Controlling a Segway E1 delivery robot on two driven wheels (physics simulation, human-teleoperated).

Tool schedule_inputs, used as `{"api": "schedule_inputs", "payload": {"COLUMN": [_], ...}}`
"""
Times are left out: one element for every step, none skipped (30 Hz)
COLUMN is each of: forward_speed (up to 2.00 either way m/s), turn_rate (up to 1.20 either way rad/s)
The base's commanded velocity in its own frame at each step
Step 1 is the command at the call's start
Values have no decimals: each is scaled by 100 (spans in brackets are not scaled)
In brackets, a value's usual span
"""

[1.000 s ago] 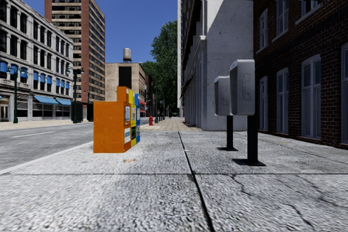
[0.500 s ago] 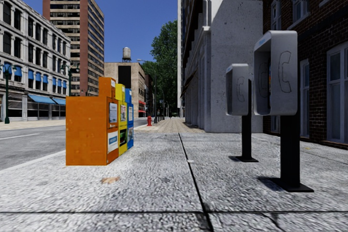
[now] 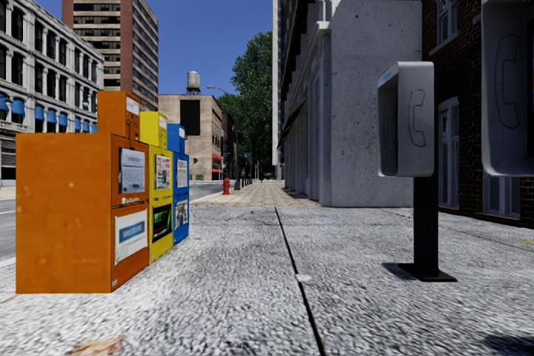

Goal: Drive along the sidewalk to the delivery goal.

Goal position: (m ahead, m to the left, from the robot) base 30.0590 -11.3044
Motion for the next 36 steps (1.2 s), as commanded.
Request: {"api": "schedule_inputs", "payload": {"forward_speed": [200, 200, 200, 200, 200, 200, 200, 200, 200, 200, 200, 200, 200, 200, 200, 200, 200, 200, 200, 200, 200, 200, 200, 200, 200, 200, 200, 200, 200, 200, 200, 200, 200, 200, 200, 200], "turn_rate": [0, 0, 0, 0, 0, 0, 0, 0, 0, 0, 0, 0, 0, 0, 0, 0, 0, 0, 0, 0, 0, 0, 0, 0, 0, 0, 0, 0, 0, 0, 0, 0, 0, 0, 0, 0]}}
